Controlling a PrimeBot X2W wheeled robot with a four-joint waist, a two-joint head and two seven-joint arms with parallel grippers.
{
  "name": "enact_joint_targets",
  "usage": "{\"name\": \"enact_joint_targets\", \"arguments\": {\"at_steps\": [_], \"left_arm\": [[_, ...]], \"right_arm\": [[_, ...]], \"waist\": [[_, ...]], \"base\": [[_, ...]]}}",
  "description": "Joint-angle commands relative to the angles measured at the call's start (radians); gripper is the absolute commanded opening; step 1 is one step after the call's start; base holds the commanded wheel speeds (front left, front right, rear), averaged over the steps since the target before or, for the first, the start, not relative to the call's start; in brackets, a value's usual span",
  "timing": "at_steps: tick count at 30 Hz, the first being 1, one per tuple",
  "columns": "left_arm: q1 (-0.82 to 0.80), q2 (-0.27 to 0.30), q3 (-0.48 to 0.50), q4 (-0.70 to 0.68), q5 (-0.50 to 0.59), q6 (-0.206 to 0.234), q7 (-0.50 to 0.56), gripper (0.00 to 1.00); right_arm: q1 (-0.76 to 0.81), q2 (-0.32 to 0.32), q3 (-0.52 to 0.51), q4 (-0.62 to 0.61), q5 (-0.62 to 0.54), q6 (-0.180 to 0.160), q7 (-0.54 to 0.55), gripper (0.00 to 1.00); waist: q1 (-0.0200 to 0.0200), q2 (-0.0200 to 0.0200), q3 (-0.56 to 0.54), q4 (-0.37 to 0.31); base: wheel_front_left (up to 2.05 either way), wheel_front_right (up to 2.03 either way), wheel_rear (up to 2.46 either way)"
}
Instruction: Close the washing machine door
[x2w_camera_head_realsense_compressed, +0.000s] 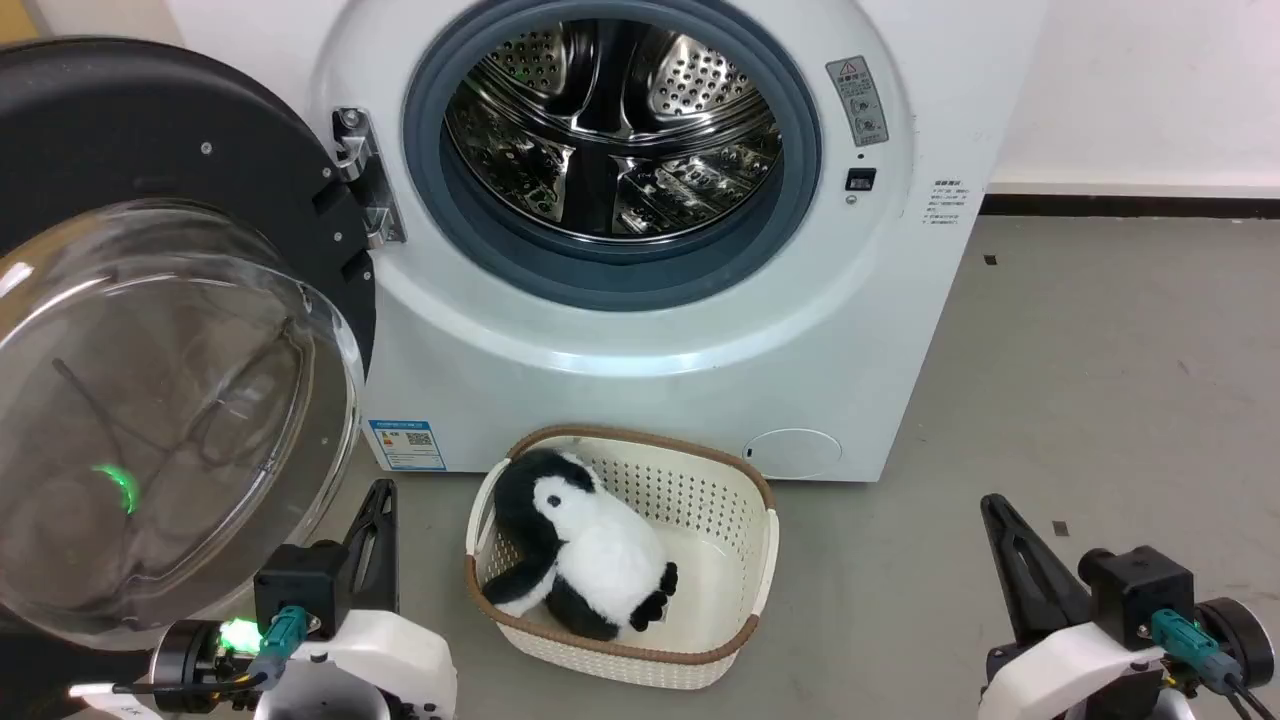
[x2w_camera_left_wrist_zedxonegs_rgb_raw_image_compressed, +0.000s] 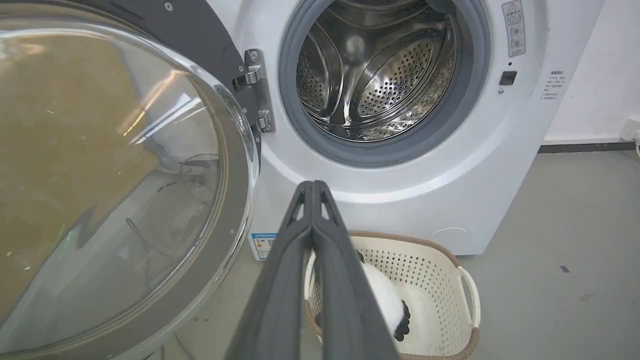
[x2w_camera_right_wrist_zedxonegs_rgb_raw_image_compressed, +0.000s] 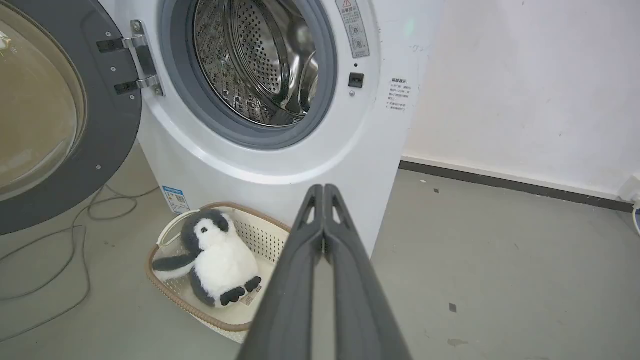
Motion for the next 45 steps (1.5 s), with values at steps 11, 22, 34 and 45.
{"name": "enact_joint_targets", "arguments": {"at_steps": [11, 22, 34, 45], "left_arm": [[0.014, 0.0, 0.001, -0.004, 0.003, -0.004, 0.0, 0.0], [-0.001, 0.0, -0.005, 0.003, 0.0, 0.013, -0.01, 1.0], [-0.01, 0.005, -0.017, -0.002, 0.001, 0.045, -0.035, 0.0], [-0.05, 0.018, -0.005, -0.059, -0.012, 0.061, -0.058, 0.0]], "right_arm": [[-0.012, 0.005, 0.0, -0.004, -0.008, 0.001, 0.0, 0.0], [0.0, 0.0, -0.007, 0.003, 0.006, 0.0, -0.01, 1.0], [-0.001, 0.001, -0.025, 0.005, 0.02, 0.0, -0.035, 1.0], [-0.003, 0.001, -0.045, 0.006, 0.033, 0.0, -0.058, 1.0]], "waist": [[0.0, 0.0, 0.0, 0.0], [0.0, 0.0, 0.001, 0.0], [0.0, 0.0, 0.006, 0.006], [0.0, 0.0, 0.015, 0.039]], "base": [[0.0, 0.0, 0.0], [0.0, 0.0, 0.0], [0.0, 0.0, 0.0], [0.0, 0.0, 0.0]]}}
